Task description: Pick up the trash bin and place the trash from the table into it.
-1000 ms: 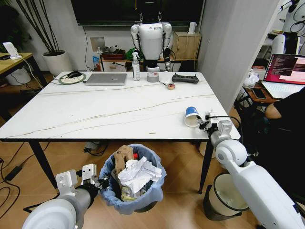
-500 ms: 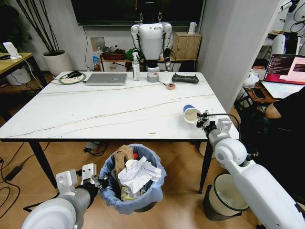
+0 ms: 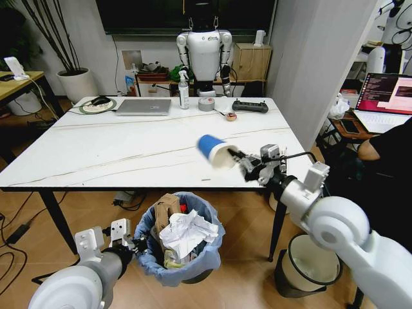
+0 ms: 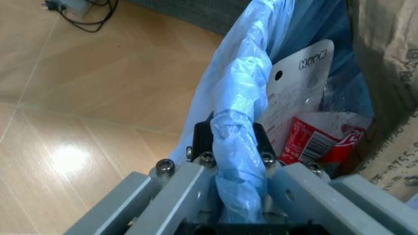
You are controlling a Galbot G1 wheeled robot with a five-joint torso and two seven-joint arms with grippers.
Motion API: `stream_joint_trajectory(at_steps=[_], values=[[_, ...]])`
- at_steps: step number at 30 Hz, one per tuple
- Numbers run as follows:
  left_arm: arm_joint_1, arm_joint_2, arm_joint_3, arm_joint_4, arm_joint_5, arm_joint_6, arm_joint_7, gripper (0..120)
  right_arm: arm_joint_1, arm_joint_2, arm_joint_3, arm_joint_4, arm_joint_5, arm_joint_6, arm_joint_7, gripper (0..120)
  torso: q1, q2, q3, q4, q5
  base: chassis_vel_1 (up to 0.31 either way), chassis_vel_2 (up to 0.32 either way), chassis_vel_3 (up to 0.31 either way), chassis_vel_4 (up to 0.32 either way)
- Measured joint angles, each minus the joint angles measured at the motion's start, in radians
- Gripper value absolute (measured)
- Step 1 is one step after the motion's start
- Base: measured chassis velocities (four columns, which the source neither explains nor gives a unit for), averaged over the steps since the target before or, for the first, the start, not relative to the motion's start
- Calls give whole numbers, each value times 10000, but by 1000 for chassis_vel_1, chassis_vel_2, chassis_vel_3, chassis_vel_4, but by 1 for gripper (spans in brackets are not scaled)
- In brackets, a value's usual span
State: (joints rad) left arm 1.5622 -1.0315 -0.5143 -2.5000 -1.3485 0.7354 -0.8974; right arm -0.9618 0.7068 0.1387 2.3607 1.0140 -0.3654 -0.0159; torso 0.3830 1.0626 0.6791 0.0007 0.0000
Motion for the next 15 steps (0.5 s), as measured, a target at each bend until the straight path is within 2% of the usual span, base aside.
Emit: stream_joint_trajectory(at_steps=[2,7,15], values=[[-12,-8,7,0,1,0,0,0,-24,-52,-29,76,-17,-10,-115,0,0,0,0,0,0,0,0,0,0],[-70,-32,20,0,5,0,4,0,-173,-551,-227,435,-490,-9,-1489,0,0,0,1,0,1,0,0,0,0],[-103,-27,55,0,6,0,5,0,-346,-753,-478,401,-1288,37,-2353,0,0,0,1,0,0,0,0,0,0]])
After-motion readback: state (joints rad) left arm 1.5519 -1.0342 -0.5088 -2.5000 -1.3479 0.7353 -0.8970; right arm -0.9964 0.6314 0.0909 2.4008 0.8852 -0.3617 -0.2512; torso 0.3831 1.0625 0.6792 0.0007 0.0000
